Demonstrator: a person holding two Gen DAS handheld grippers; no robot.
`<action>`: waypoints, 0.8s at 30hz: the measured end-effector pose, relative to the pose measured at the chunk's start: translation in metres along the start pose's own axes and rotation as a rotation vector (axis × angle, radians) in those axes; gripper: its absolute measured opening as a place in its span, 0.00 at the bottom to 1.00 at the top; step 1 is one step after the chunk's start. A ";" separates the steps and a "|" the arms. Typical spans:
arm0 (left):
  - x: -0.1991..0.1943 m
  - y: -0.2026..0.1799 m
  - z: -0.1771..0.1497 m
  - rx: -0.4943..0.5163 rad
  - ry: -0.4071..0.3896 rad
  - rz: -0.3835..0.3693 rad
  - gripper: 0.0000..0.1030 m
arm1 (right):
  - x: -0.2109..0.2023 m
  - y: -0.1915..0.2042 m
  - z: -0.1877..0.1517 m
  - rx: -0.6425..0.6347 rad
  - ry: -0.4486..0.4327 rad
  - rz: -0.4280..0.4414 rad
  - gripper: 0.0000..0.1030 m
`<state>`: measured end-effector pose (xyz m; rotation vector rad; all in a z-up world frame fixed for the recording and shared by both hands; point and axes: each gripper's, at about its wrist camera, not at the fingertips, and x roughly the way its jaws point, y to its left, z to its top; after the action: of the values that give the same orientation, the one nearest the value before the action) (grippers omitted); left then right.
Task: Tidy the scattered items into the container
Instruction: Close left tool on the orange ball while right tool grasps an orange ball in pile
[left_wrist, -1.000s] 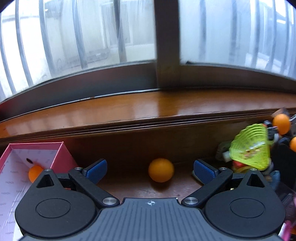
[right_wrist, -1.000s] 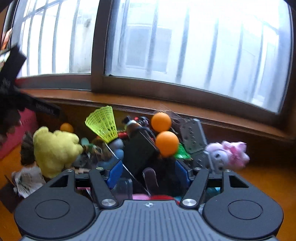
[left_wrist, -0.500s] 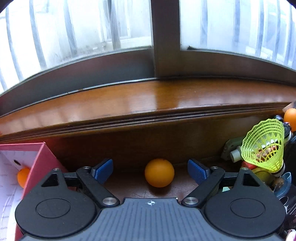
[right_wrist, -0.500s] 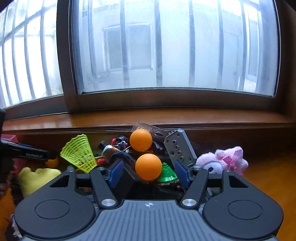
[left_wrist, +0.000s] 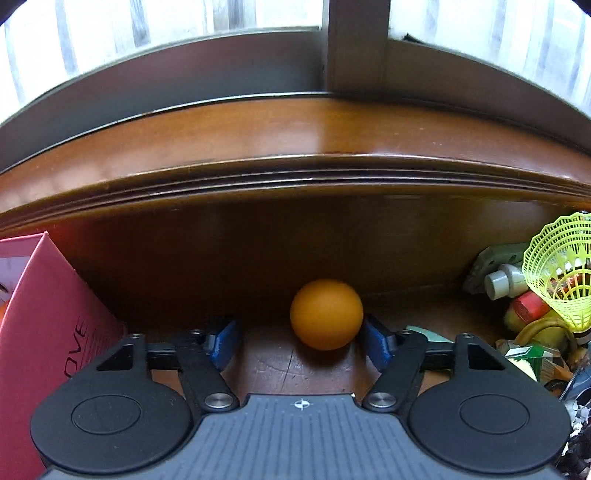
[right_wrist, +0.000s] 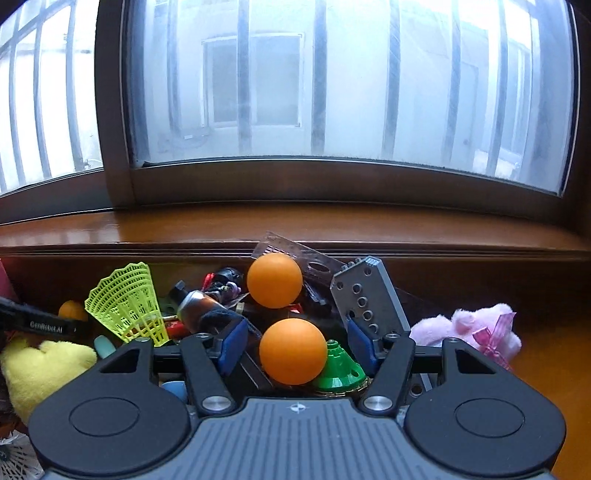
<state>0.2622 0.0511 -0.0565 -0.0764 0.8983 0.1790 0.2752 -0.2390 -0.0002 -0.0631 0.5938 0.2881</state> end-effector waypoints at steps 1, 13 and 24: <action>-0.001 0.000 0.000 0.005 -0.001 -0.002 0.63 | 0.002 -0.001 -0.001 0.004 0.001 0.000 0.59; -0.011 -0.005 -0.005 0.014 -0.023 -0.029 0.39 | 0.003 -0.006 -0.003 0.037 0.001 0.009 0.49; -0.037 -0.012 -0.006 0.027 -0.065 -0.052 0.39 | -0.003 -0.006 -0.001 0.036 -0.014 0.014 0.40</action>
<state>0.2376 0.0338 -0.0314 -0.0680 0.8333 0.1201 0.2736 -0.2457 0.0006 -0.0224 0.5853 0.2916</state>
